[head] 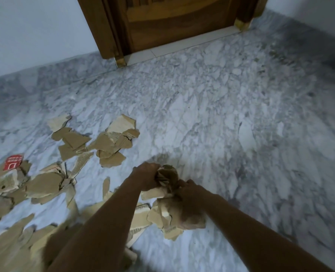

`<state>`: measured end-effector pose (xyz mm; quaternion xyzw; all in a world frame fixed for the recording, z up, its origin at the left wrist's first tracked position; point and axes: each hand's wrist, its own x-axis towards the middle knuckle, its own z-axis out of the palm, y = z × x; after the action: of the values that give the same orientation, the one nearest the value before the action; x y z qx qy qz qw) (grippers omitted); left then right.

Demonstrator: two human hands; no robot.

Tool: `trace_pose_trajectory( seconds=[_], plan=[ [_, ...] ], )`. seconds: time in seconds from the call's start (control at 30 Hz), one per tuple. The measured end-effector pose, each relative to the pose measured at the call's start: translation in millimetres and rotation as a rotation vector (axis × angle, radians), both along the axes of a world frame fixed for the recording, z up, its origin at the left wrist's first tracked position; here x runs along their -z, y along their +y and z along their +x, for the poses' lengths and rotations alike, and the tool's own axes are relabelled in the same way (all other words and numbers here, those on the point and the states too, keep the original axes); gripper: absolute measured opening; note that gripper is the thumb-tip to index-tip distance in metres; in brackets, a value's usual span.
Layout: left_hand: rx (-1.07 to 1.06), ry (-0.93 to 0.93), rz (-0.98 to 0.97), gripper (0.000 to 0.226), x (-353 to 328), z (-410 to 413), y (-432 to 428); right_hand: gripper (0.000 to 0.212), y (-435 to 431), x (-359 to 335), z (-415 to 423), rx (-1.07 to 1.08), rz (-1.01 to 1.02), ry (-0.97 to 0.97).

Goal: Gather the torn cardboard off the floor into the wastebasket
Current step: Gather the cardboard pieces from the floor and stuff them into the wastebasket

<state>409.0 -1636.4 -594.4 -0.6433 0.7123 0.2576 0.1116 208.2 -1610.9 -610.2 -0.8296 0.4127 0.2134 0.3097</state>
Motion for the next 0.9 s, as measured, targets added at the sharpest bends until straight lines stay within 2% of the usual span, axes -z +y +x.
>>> trace_pose_trajectory(
  seconds=[0.1, 0.2, 0.27, 0.4, 0.47, 0.57, 0.67, 0.73, 0.83, 0.9],
  plan=[
    [0.054, 0.03, 0.01, 0.063, 3, 5, 1, 0.078, 12, 0, 3, -0.005, -0.091, -0.009],
    [0.142, 0.078, 0.003, 0.087, 10, 13, -1, 0.06, 16, -4, -1, 0.062, -0.067, -0.059],
    [0.158, 0.08, -0.008, 0.081, 10, 14, -3, 0.056, 19, -9, -8, 0.124, -0.024, -0.124],
    [0.165, 0.029, -0.042, 0.037, 5, 5, -6, 0.061, 17, -22, -25, 0.249, -0.043, -0.215],
    [0.146, 0.04, -0.051, 0.032, 5, 3, -4, 0.061, 12, -28, -35, 0.353, -0.047, -0.251],
    [0.092, 0.086, -0.014, 0.031, 4, 10, -4, 0.066, 6, -39, -49, 0.504, -0.152, -0.271],
    [-0.058, 0.199, 0.017, 0.037, -7, 30, -9, 0.053, 1, -39, -64, 0.582, -0.239, -0.251],
    [-0.067, 0.19, 0.067, 0.038, -19, 43, -12, 0.047, 0, -36, -72, 0.613, -0.229, -0.208],
    [0.018, 0.135, 0.163, 0.044, -30, 43, -11, 0.056, -2, -32, -74, 0.617, -0.184, -0.158],
    [0.034, 0.176, 0.164, 0.061, -22, 27, -5, 0.065, 1, -31, -72, 0.62, -0.174, -0.15]
  ],
)
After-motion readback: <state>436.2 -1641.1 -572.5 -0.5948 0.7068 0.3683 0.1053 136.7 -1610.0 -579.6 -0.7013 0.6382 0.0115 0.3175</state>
